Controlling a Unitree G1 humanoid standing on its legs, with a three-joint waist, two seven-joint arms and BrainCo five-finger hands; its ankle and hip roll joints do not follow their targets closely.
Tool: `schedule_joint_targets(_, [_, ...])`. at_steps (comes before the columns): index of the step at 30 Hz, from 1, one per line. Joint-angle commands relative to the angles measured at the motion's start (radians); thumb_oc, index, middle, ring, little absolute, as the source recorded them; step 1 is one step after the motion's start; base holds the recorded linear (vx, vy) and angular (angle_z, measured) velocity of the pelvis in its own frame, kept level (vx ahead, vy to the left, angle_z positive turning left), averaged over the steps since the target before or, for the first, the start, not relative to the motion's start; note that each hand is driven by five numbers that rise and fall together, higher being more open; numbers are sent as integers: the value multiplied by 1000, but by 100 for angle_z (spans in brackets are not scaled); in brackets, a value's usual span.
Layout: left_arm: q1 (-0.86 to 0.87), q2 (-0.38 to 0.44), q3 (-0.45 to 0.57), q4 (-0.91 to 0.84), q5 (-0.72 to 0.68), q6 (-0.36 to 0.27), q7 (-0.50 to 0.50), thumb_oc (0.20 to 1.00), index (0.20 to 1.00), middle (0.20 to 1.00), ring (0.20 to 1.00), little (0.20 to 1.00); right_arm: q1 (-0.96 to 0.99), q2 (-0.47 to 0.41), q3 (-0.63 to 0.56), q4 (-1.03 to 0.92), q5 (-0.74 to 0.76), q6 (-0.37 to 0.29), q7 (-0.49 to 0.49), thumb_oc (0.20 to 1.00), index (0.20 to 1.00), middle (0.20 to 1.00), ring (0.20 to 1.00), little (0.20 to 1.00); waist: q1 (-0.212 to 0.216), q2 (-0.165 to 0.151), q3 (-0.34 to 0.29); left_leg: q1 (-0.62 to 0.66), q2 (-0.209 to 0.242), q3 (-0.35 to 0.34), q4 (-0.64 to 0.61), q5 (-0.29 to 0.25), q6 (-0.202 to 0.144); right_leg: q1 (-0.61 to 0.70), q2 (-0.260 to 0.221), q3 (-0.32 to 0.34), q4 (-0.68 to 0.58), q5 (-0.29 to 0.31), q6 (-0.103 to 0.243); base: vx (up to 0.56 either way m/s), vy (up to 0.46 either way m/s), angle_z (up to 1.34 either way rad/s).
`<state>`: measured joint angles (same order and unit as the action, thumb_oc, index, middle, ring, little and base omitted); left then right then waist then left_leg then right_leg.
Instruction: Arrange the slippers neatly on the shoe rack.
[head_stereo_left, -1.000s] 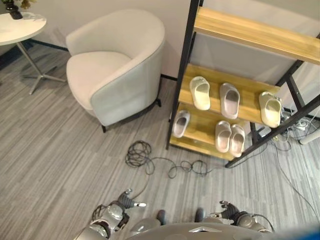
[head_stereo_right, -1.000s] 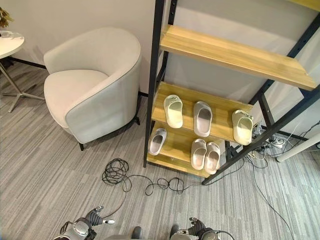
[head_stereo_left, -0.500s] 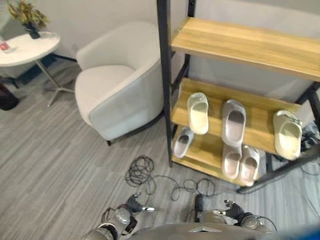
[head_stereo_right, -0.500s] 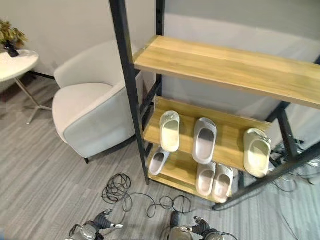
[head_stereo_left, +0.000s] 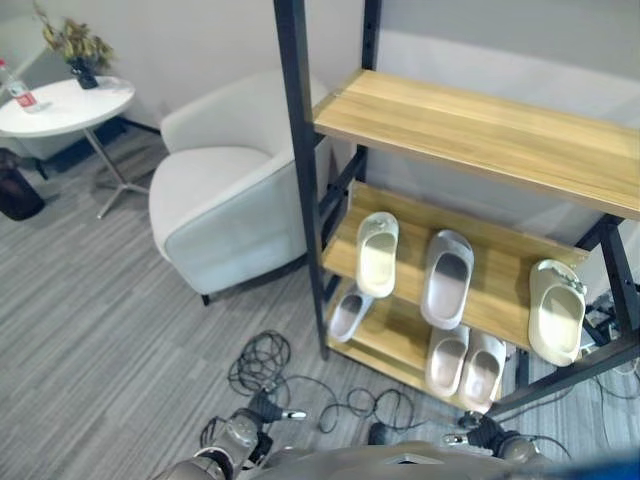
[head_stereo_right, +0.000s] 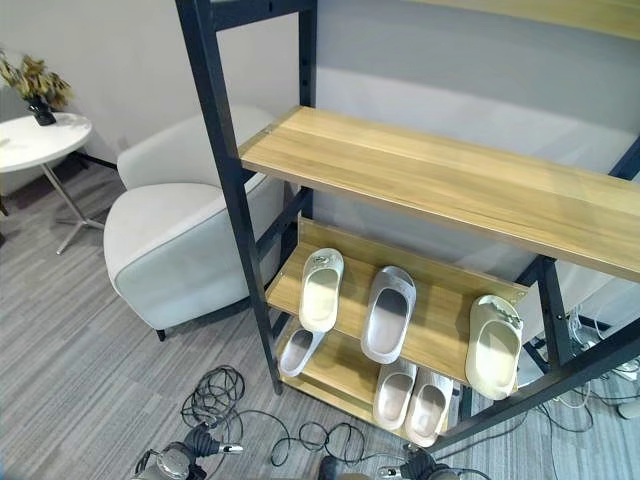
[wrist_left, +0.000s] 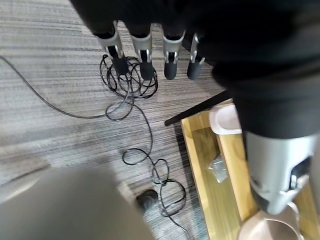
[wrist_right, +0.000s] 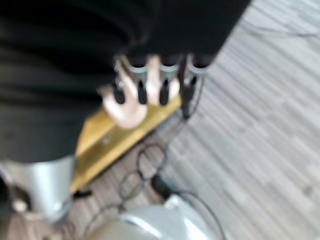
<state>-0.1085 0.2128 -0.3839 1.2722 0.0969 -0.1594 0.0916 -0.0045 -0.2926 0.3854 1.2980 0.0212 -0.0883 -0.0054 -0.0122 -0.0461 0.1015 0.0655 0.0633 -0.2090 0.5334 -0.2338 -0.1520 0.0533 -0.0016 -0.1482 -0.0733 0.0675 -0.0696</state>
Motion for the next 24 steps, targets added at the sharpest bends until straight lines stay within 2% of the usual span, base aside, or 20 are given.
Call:
schedule_joint_targets(1, [-14, 7, -30, -65, -54, -19, 14, 1000, 1000, 1000, 1000, 1000, 30, -19, -39, 13, 75, -2, -6, 1000, 1000, 1000, 1000, 1000, -19, 9, 26, -61, 30, 62, -317, 159, 49, -17, -43, 53, 127, -144, 127, 28, 64, 21])
schedule_joint_targets(3, [-23, 6, -42, -60, -55, -20, 22, 1000, 1000, 1000, 1000, 1000, 25, -15, -51, 14, 95, 0, -13, 1000, 1000, 1000, 1000, 1000, -14, 15, 46, -106, 27, 48, -389, 214, 47, -12, -33, 71, 143, -160, 128, 25, 65, 5])
schedule_joint_targets(7, [-16, 5, -36, -43, -61, -15, 25, 1000, 1000, 1000, 1000, 1000, 38, -7, -62, 18, 111, -2, -11, 1000, 1000, 1000, 1000, 1000, -12, 28, 46, -96, 26, 54, -461, 240, 50, 1, -22, 101, 153, -166, 134, 51, 82, -34])
schedule_joint_targets(14, [3, 34, -28, -18, -13, -7, 25, 1000, 1000, 1000, 1000, 1000, 0, -19, -22, -34, 31, -16, -49, 1000, 1000, 1000, 1000, 1000, -6, 24, 11, -40, -2, 104, -497, 226, 77, 28, -75, 124, 132, -142, 167, 77, 112, -33])
schedule_joint_targets(19, [6, 46, -22, -18, -4, -13, 27, 1000, 1000, 1000, 1000, 1000, -53, -38, -28, -97, 46, -39, -64, 1000, 1000, 1000, 1000, 1000, -1, 23, 7, -31, -16, 134, -480, 204, 91, 30, -94, 138, 127, -132, 183, 22, 71, -12])
schedule_joint_targets(22, [7, 51, -19, -31, 4, -17, 31, 1000, 1000, 1000, 1000, 1000, -69, -37, 23, -155, -27, -54, -78, 1000, 1000, 1000, 1000, 1000, 3, 21, 0, -36, -25, 143, -475, 200, 99, 22, -103, 143, 124, -123, 191, 3, 78, -16])
schedule_joint_targets(23, [28, 63, 0, -53, 3, -21, 30, 1000, 1000, 1000, 1000, 1000, 47, -89, 15, -435, 31, -98, -1, 1000, 1000, 1000, 1000, 1000, -7, 21, 2, -32, -24, 153, -478, 200, 100, 19, -104, 152, 126, -121, 196, -41, 76, -17])
schedule_joint_targets(24, [63, 70, 14, -100, 9, -38, 21, 1000, 1000, 1000, 1000, 1000, 110, -142, 22, -671, -55, -148, -44, 1000, 1000, 1000, 1000, 1000, -18, 19, 4, -33, -23, 165, -478, 200, 103, 7, -107, 161, 130, -117, 203, -15, 57, -2])
